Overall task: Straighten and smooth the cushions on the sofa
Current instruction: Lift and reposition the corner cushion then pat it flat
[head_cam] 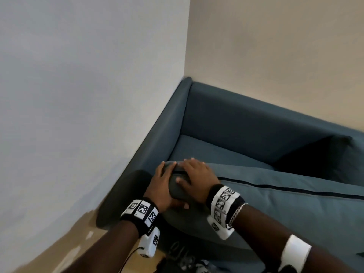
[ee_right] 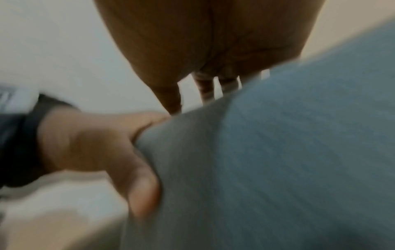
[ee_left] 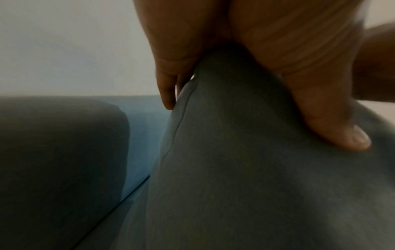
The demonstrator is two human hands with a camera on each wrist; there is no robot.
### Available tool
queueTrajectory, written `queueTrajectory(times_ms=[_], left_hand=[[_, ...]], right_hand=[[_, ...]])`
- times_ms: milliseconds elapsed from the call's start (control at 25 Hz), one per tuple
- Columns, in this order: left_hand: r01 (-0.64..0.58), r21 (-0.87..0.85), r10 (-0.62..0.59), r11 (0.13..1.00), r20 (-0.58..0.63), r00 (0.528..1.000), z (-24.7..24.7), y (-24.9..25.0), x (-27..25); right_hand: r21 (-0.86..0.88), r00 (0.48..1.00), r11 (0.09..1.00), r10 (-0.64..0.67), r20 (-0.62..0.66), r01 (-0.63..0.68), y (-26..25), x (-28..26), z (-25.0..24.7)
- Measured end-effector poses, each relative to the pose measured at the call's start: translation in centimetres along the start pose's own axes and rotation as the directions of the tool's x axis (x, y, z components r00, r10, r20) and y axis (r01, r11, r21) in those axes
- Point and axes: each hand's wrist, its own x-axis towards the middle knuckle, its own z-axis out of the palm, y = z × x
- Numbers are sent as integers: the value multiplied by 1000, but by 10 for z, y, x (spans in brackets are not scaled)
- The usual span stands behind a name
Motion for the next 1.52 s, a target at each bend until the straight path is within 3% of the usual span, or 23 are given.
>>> queueTrajectory(times_ms=[40,120,160,200,280,360,440,520,600,640,720,760,840,920,1000,1040,1080,1160,1240,1320,1360,1480,1520], left_hand=[[6,22,-6,1000,-9,1000,0,3,1],[17,55,-17,998,-6,1000,0,8,2],[21,67,-21,998,-2,1000,0,10,1],[24,74,-24,997,-10,1000,0,11,0],[6,103,-5,995,-8,1000,0,13,-1],[-37,204,28,978,47,999,3,18,-1],[-61,310,49,949,46,998,6,23,1],[-66,369,62,927,22,998,8,27,4],[-54,402,44,914,33,998,8,29,5],[-51,412,44,910,27,999,8,32,8],[-42,429,43,902,9,999,6,35,7],[-74,462,70,884,24,997,10,39,6],[-145,539,151,830,33,988,15,49,5],[-163,564,181,810,23,983,19,59,6],[-154,579,163,800,37,986,21,65,8],[-145,582,146,801,44,988,21,67,8],[-133,582,136,802,39,990,21,67,9],[-125,593,134,795,30,991,23,68,8],[-169,623,146,764,87,985,34,74,4],[-196,644,158,739,118,980,47,84,5],[-201,651,161,732,120,980,53,88,6],[-202,655,164,728,120,979,60,97,10],[-196,645,159,738,116,980,58,97,12]], right_hand=[[102,971,993,-31,-236,57,-6,-2,-17],[233,758,961,39,-652,151,-12,-17,-34],[208,676,969,68,-734,129,-9,-28,-30],[131,700,991,70,-711,34,-4,-36,-18],[-54,962,988,130,-242,-147,8,-42,14],[-127,977,978,178,118,-163,21,-39,25],[26,992,995,94,-81,-92,18,-38,2],[200,835,980,103,-540,8,10,-51,-27],[193,631,981,147,-762,4,18,-70,-26],[114,667,988,156,-729,-106,27,-77,-18],[-80,936,962,232,-263,-261,46,-74,10],[-130,960,951,275,-57,-281,58,-73,19],[-76,965,963,252,-65,-257,61,-64,7],[132,874,978,202,-443,-159,48,-66,-22],[214,630,976,192,-752,-41,37,-83,-33],[186,572,980,194,-797,-73,37,-92,-27],[125,626,978,203,-753,-167,41,-97,-13],[-71,905,939,301,-299,-336,54,-101,21],[-145,943,932,333,-21,-333,69,-105,36],[-12,939,961,266,-216,-275,67,-105,16],[75,877,967,252,-410,-243,63,-109,0],[188,530,954,287,-798,-234,67,-131,-18],[132,532,935,298,-792,-328,76,-136,-10]])
